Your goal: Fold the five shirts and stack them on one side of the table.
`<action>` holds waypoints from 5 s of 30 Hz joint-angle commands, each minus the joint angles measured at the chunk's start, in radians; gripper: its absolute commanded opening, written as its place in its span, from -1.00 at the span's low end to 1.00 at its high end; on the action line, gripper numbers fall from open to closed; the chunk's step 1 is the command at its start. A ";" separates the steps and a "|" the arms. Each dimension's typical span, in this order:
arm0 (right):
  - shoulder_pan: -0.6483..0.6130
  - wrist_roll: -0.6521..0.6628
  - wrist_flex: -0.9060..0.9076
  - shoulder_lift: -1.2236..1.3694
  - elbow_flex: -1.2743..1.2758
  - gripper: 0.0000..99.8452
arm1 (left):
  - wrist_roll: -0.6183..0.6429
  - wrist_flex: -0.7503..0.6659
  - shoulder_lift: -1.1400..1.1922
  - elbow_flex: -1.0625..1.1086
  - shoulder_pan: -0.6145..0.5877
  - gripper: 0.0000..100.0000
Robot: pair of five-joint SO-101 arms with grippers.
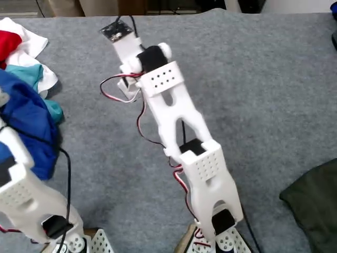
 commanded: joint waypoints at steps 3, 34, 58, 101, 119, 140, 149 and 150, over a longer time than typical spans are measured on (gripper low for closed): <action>0.133 -0.009 0.018 -0.033 -0.053 -0.64 | 0.061 0.141 -0.203 -0.114 0.222 -0.96; 0.788 0.054 -0.132 -0.168 -0.048 -0.64 | 0.101 -0.021 -0.321 0.255 1.392 -0.96; 0.564 0.150 -0.244 -0.168 0.051 -0.64 | 0.040 0.209 -0.311 0.003 0.605 -0.62; 0.501 0.155 -0.295 -0.093 0.054 -0.64 | 0.140 -0.480 -0.074 0.658 0.546 -0.74; 0.530 0.155 -0.296 -0.099 0.048 -0.64 | 0.140 -0.408 -0.076 0.566 0.753 -0.96; 1.101 0.144 -0.258 -0.097 -0.418 -0.64 | 0.189 -0.163 -0.065 -0.077 1.395 -0.96; 1.173 0.087 -0.262 -0.094 -0.455 -0.64 | 0.226 -0.242 0.018 -0.158 1.501 -0.96; 1.173 0.087 -0.264 -0.094 -0.455 -0.64 | 0.226 -0.239 0.028 -0.173 1.507 -0.96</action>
